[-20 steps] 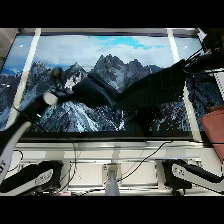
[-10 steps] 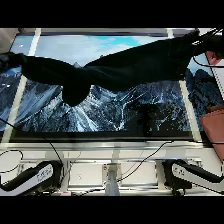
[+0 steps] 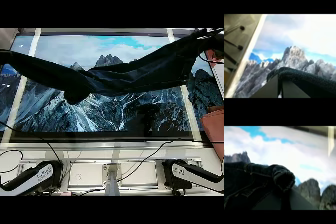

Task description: Fold the clothes and pants, and hang the long-sleeved shirts on hangers.

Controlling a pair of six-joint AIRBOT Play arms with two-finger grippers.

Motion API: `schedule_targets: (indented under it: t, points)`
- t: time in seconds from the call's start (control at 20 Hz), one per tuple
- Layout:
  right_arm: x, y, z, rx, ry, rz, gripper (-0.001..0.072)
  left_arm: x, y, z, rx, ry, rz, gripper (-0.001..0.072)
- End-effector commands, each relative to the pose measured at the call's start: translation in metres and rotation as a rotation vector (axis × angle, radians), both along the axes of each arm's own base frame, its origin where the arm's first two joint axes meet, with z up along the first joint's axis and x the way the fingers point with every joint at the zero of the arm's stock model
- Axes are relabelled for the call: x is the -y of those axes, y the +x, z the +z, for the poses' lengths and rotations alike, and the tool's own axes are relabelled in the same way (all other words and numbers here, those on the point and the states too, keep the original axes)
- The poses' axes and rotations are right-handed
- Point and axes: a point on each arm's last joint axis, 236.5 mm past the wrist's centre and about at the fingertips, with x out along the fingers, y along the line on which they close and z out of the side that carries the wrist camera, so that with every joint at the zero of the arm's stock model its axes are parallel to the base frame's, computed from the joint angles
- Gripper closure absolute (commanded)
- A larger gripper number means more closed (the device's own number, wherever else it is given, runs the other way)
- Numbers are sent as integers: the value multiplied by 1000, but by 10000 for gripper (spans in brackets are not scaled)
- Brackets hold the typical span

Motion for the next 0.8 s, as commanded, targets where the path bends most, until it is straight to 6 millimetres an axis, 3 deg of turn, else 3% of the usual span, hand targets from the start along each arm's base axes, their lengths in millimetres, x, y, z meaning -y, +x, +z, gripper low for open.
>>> schedule_targets:
  t: [0.0,0.2,0.35,0.55,0.75]
  points:
    - [39,-26,-51,-225,-30,-181,645,-18,-14,-11,-82,48,47,683]
    - [48,-40,-105,-423,7,-263,645,-38,-36,-31,-178,14,118,683]
    - [44,-25,-137,-468,46,-265,644,-45,-46,-51,-249,-11,150,683]
    - [10,44,-157,-300,229,-182,644,-44,-51,-106,-407,-77,168,683]
    - [-3,112,-174,-85,481,-237,645,-36,-43,-137,-457,-142,155,682]
